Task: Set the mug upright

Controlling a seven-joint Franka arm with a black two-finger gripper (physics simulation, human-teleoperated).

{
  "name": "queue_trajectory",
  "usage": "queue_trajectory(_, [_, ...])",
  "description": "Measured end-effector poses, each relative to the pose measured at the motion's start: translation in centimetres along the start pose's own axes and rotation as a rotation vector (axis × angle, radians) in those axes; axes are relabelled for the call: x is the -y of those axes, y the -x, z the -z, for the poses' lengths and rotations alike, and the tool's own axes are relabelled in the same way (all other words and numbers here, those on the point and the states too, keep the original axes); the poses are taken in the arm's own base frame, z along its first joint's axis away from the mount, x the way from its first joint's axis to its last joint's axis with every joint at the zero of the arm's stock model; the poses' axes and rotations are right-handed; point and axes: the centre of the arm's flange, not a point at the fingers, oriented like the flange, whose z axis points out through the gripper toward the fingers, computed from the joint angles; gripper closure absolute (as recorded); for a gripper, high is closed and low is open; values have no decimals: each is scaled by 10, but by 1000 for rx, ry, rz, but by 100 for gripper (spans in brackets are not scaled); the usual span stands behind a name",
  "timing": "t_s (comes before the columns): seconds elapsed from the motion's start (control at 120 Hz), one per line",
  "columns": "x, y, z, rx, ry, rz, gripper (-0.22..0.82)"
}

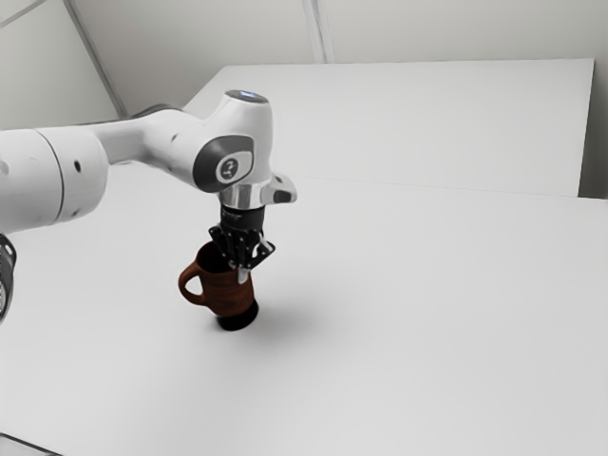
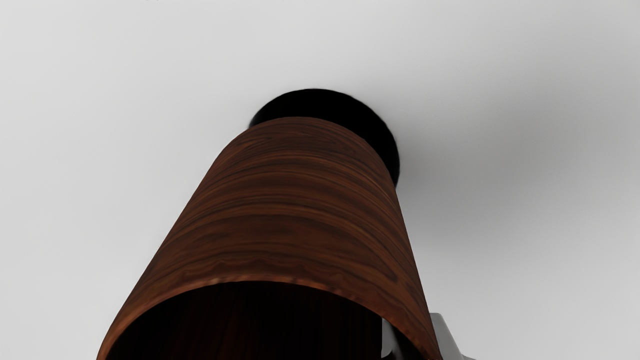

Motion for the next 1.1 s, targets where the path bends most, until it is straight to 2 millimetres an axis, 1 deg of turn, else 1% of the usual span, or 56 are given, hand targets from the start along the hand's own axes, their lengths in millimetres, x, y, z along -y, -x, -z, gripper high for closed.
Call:
queue_trajectory(0.1, [-3, -8, -6, -10, 34, 30, 79])
queue_trajectory(0.192, [-5, -13, -5, -28, 54, 51, 79])
queue_trajectory(0.417, [-10, -25, -11, -60, 88, 90, 79])
queue_trajectory(0.467, [-10, -27, -13, -63, 91, 96, 77])
queue_trajectory(0.533, [-11, -29, -14, -67, 96, 104, 73])
queue_trajectory(0.6, [-11, -29, -14, -71, 100, 110, 65])
queue_trajectory(0.7, [-9, -28, -8, -86, 106, 123, 46])
queue_trajectory(0.775, [-5, -24, 3, -106, 110, 134, 33])
queue_trajectory(0.867, [1, -20, 20, -141, 116, 148, 22])
queue_trajectory(1.0, [25, -30, 73, -246, 146, 176, 13])
queue_trajectory(1.042, [37, -30, 91, -282, 153, 178, 11])
queue_trajectory(1.1, [57, -28, 112, -327, 159, 180, 9])
